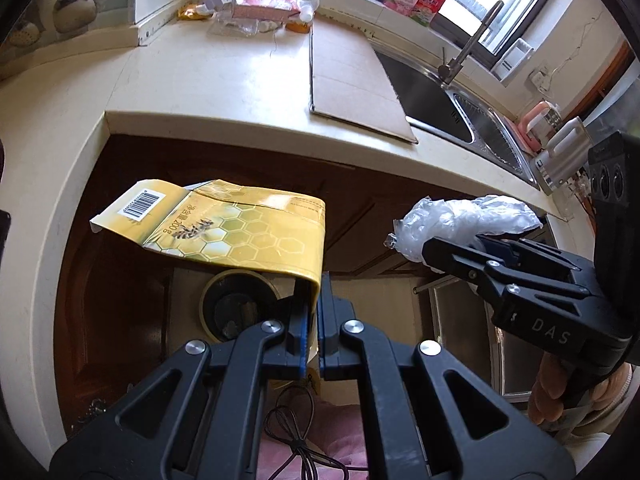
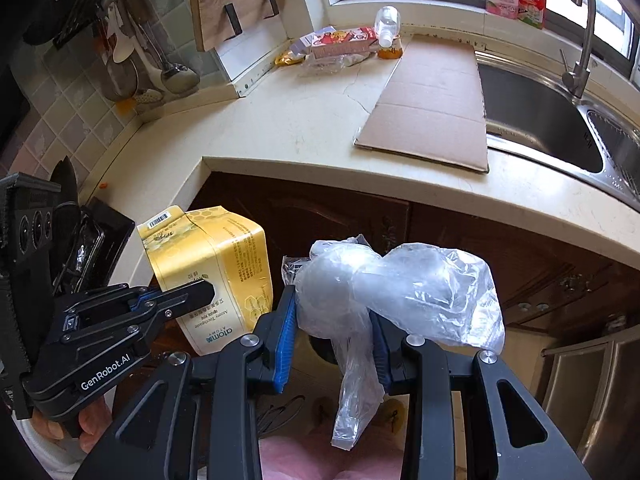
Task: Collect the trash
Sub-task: 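Carry the packet and wrap over the trash bin and open both tools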
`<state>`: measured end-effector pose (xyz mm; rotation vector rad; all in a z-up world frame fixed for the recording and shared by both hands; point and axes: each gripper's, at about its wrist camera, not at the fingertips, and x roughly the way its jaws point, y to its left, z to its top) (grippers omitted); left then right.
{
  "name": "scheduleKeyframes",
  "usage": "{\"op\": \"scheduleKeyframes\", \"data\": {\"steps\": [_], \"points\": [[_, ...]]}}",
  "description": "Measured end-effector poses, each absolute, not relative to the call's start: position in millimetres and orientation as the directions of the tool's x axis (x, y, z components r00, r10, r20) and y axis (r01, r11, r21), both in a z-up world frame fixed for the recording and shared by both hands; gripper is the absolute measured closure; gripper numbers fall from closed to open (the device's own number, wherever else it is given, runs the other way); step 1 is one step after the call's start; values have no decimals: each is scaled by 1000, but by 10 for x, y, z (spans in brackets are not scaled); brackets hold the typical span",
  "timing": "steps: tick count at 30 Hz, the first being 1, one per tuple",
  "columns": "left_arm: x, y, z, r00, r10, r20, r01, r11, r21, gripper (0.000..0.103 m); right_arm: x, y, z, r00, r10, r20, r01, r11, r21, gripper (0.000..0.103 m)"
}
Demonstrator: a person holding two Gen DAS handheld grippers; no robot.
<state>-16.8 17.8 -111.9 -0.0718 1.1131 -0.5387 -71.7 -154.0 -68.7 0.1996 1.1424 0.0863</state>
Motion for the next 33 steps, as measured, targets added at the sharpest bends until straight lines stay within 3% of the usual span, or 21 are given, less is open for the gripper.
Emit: {"op": "scheduleKeyframes", "data": {"steps": [9, 20, 33], "points": [[-70, 207, -2190, 273, -372, -887, 258, 917, -306, 102, -801, -1598, -1950, 290, 247, -925, 49, 961, 272, 70], [159, 205, -3739, 260, -298, -919, 192, 948, -253, 102, -741, -1439, -3544, 209, 241, -948, 18, 968, 251, 69], [490, 171, -5310, 237, -318, -918, 282, 927, -248, 102, -483, -1206, -5321, 152, 239, -959, 14, 970, 243, 68]]}}
